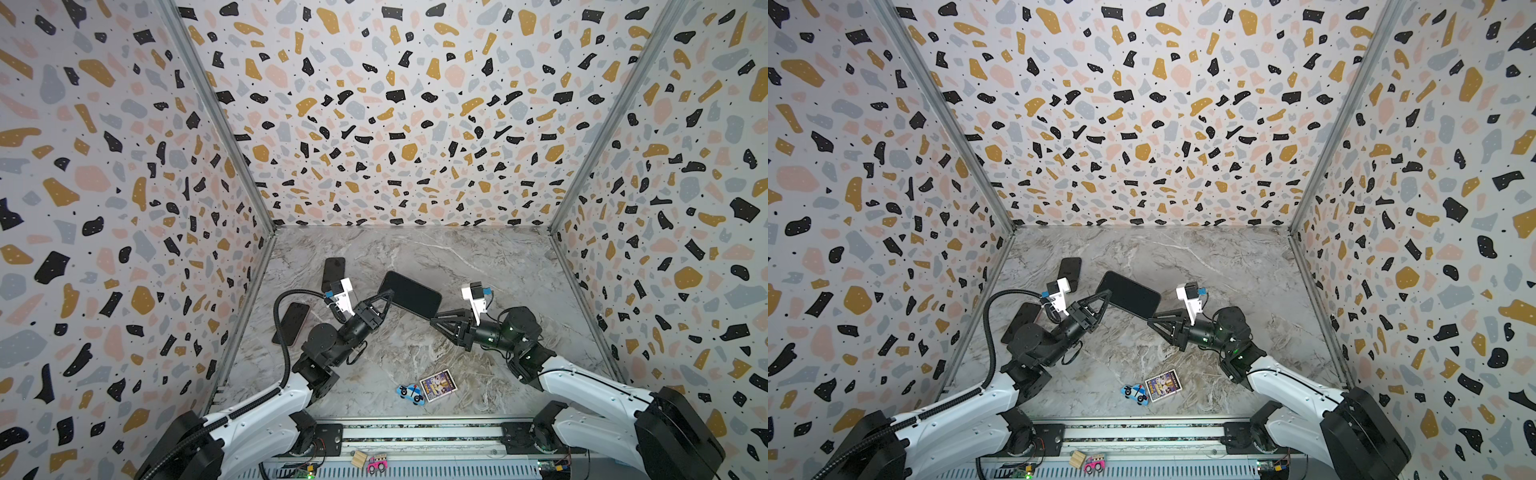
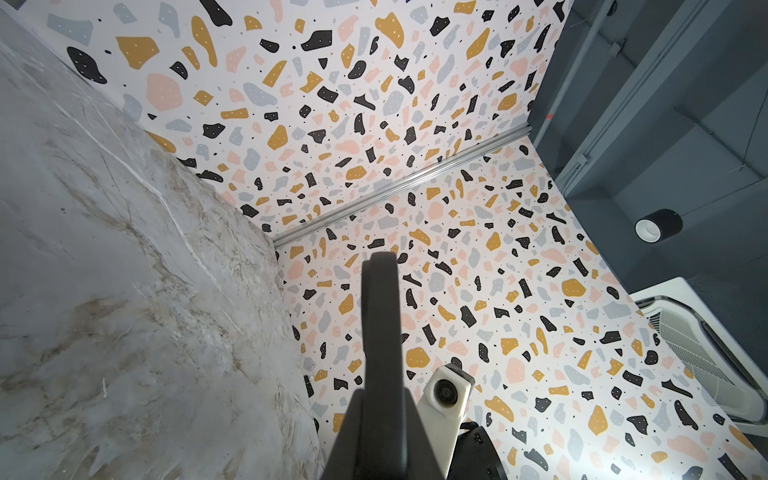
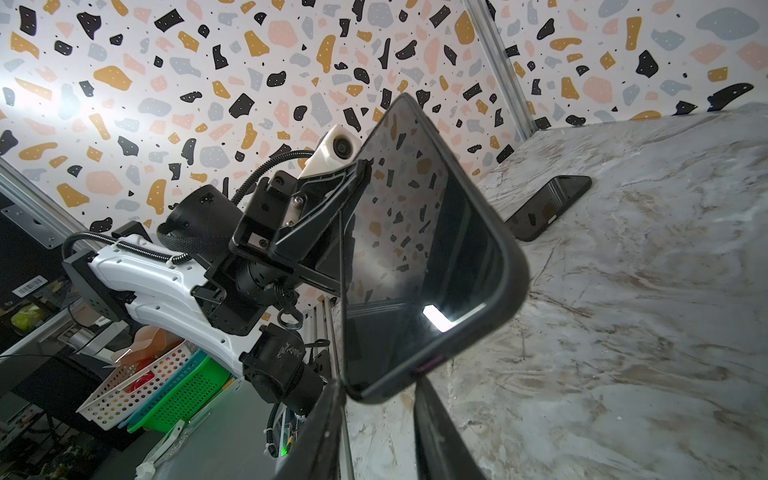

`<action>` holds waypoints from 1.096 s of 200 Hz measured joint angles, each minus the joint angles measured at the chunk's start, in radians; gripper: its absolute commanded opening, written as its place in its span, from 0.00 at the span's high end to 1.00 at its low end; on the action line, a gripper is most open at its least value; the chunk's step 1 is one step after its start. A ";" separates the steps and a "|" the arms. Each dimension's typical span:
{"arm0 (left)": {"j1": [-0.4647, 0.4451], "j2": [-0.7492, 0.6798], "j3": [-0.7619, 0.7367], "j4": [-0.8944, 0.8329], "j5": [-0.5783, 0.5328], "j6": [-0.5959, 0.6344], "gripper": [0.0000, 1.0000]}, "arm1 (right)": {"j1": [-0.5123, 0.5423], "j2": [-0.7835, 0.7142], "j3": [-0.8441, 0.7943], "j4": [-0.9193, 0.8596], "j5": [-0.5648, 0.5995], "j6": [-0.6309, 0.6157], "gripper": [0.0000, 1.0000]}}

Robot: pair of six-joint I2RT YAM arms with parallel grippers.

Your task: Take the phone out of the phone case

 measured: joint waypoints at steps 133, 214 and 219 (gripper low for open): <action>-0.002 0.008 0.000 0.006 -0.010 0.000 1.00 | 0.000 0.017 0.000 0.003 -0.005 -0.011 0.92; -0.012 0.008 0.000 0.001 -0.006 0.001 1.00 | 0.000 0.011 -0.007 0.027 -0.019 -0.007 0.64; -0.012 0.008 0.000 0.001 -0.006 0.001 1.00 | 0.000 0.008 -0.009 0.027 -0.019 -0.006 0.64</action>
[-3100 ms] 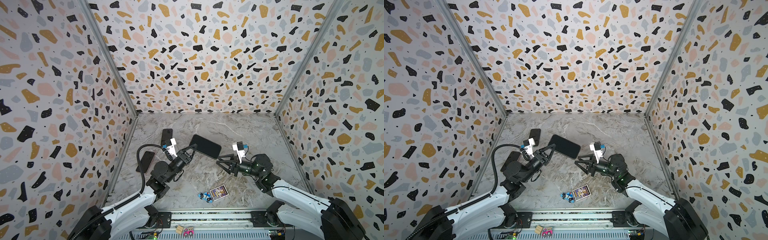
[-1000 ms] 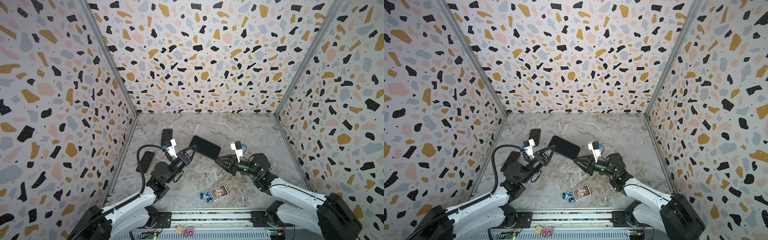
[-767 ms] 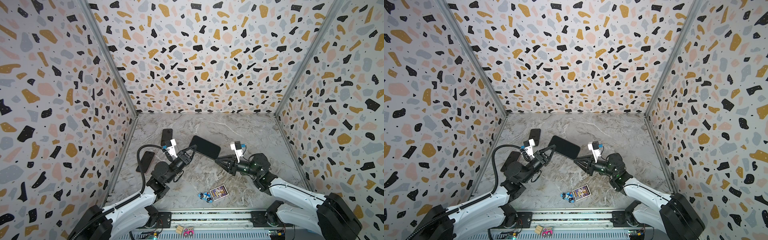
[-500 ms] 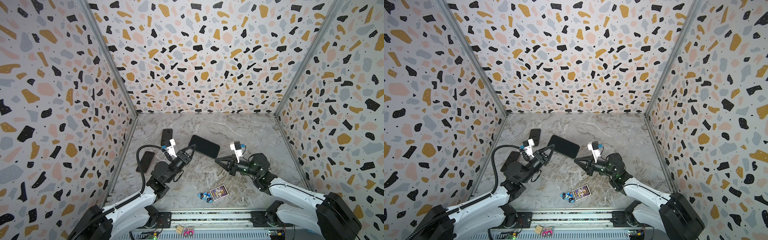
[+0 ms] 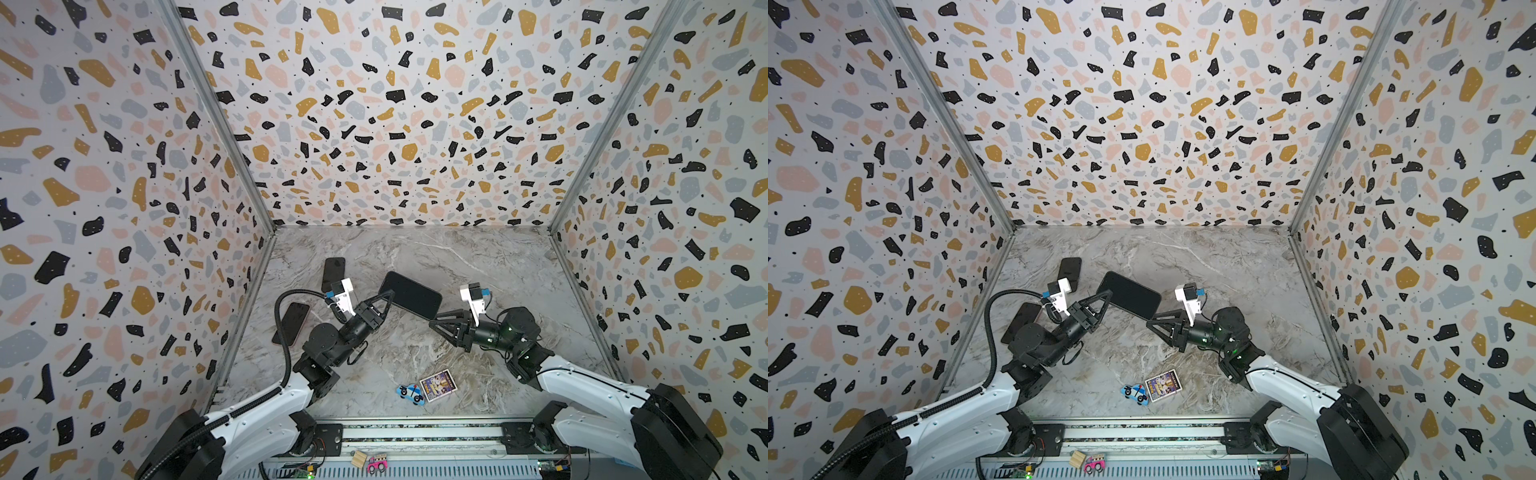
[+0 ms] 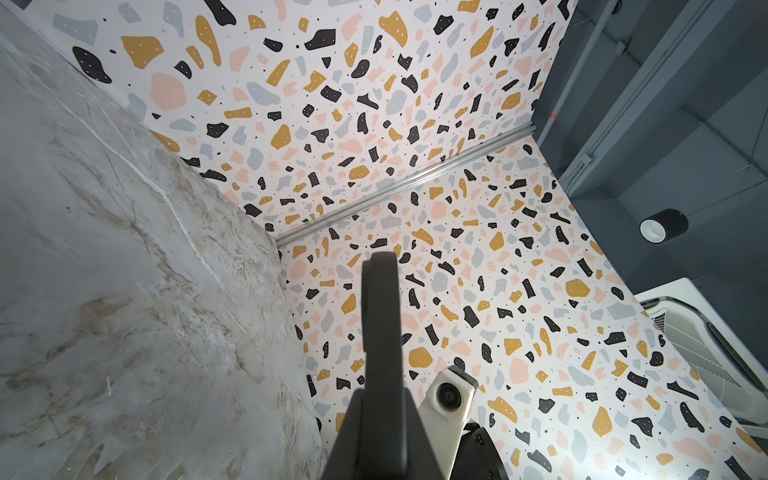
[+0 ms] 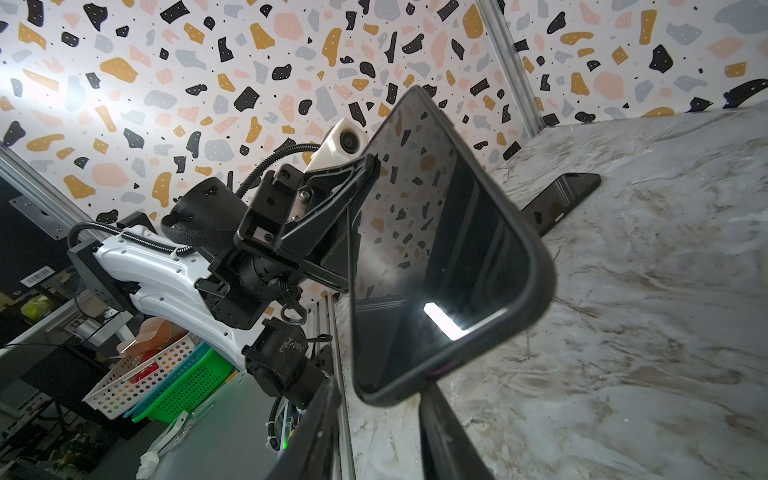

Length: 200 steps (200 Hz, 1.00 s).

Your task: Take the phone out of the phone case

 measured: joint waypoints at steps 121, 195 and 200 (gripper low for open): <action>0.000 0.000 -0.012 0.002 0.000 0.000 1.00 | -0.011 0.023 -0.003 0.028 -0.011 0.031 0.69; 0.000 0.000 -0.015 0.024 -0.001 0.000 1.00 | -0.014 0.054 -0.003 0.081 -0.025 0.062 0.81; 0.000 0.000 -0.016 0.026 -0.002 0.000 1.00 | -0.015 0.055 -0.003 0.084 -0.029 0.068 0.83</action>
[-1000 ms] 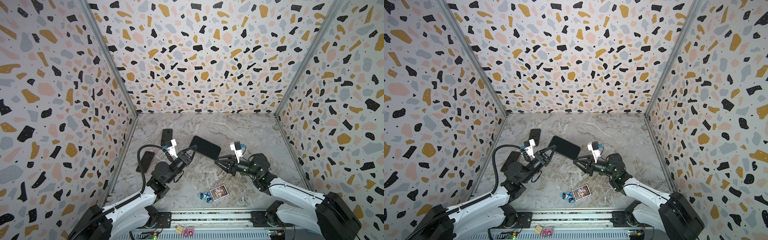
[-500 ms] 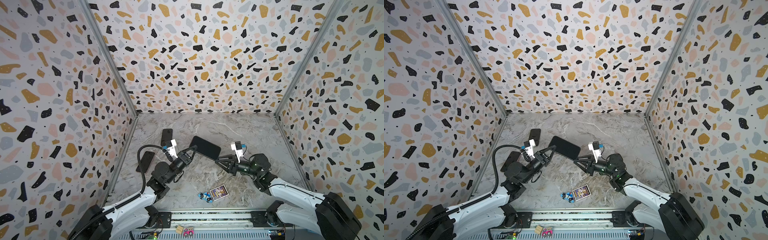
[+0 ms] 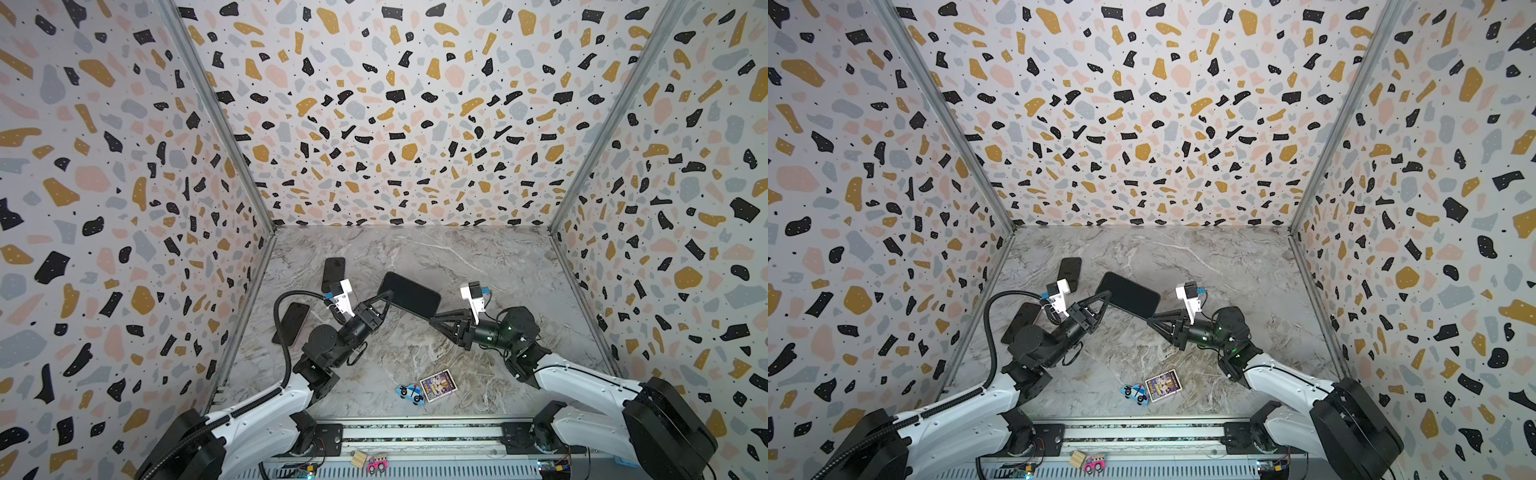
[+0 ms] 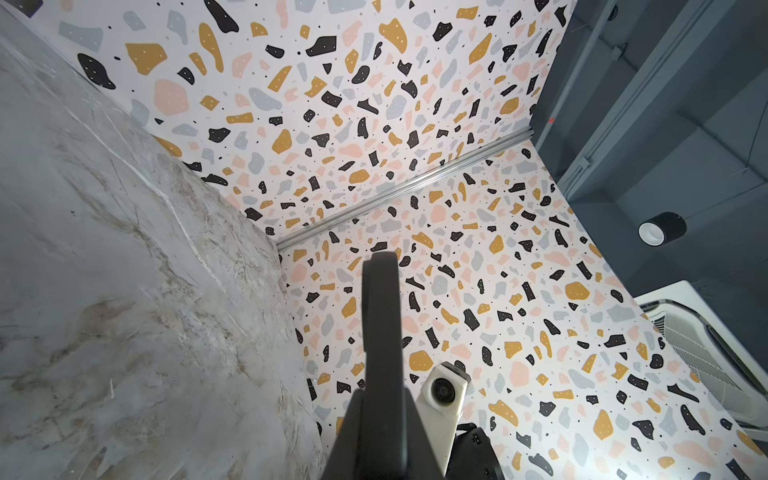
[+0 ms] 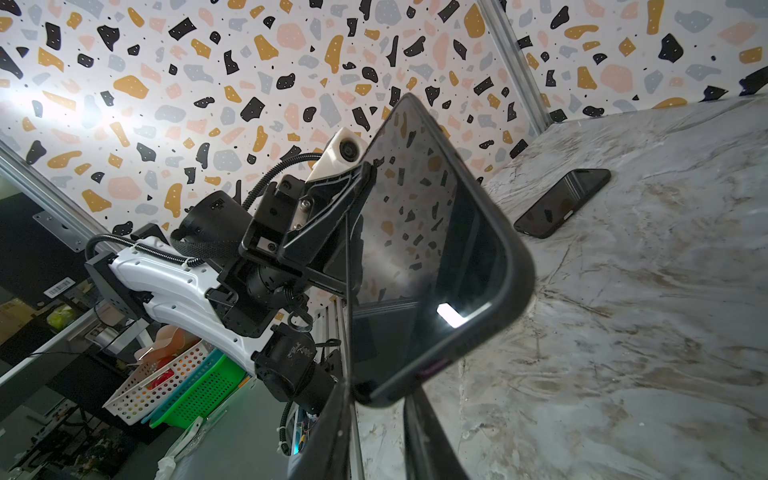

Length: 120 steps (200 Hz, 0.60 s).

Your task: Take the phone out of the phone case

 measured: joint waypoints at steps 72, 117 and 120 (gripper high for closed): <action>0.001 0.000 0.000 0.019 -0.014 -0.001 1.00 | -0.003 0.012 0.000 0.022 -0.020 -0.004 0.95; -0.001 0.002 0.000 0.016 -0.002 -0.001 1.00 | -0.008 0.027 -0.001 0.053 -0.035 0.004 0.63; -0.001 0.002 0.000 0.016 0.000 -0.001 1.00 | -0.009 0.029 -0.001 0.058 -0.035 0.005 0.62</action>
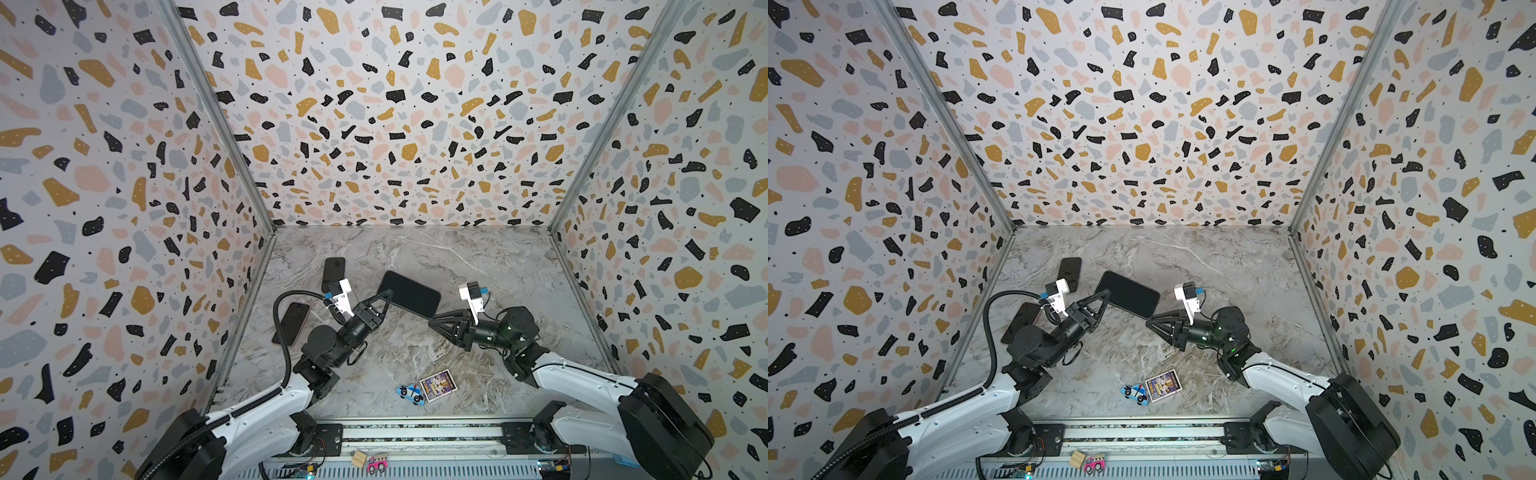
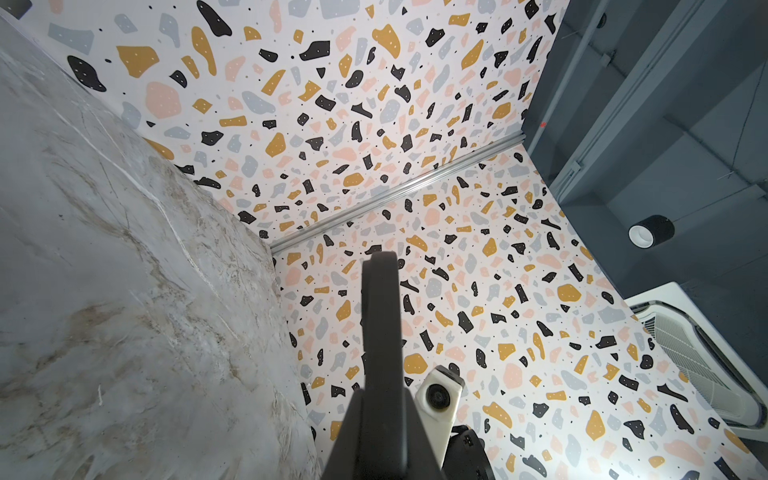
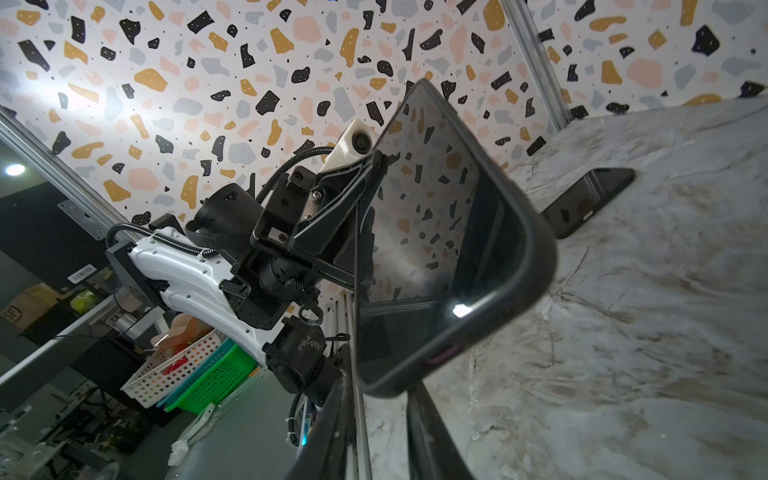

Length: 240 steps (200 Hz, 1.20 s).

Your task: Take the phone out of the phone case

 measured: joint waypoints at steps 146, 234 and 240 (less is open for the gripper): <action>-0.001 0.014 -0.013 0.039 0.013 0.002 1.00 | -0.010 0.031 -0.020 0.097 -0.024 0.079 0.83; -0.002 0.015 -0.019 0.074 0.013 0.003 1.00 | -0.010 0.031 -0.020 0.125 -0.035 0.093 0.99; -0.002 0.016 -0.019 0.074 0.013 0.003 1.00 | -0.010 0.031 -0.020 0.123 -0.035 0.090 1.00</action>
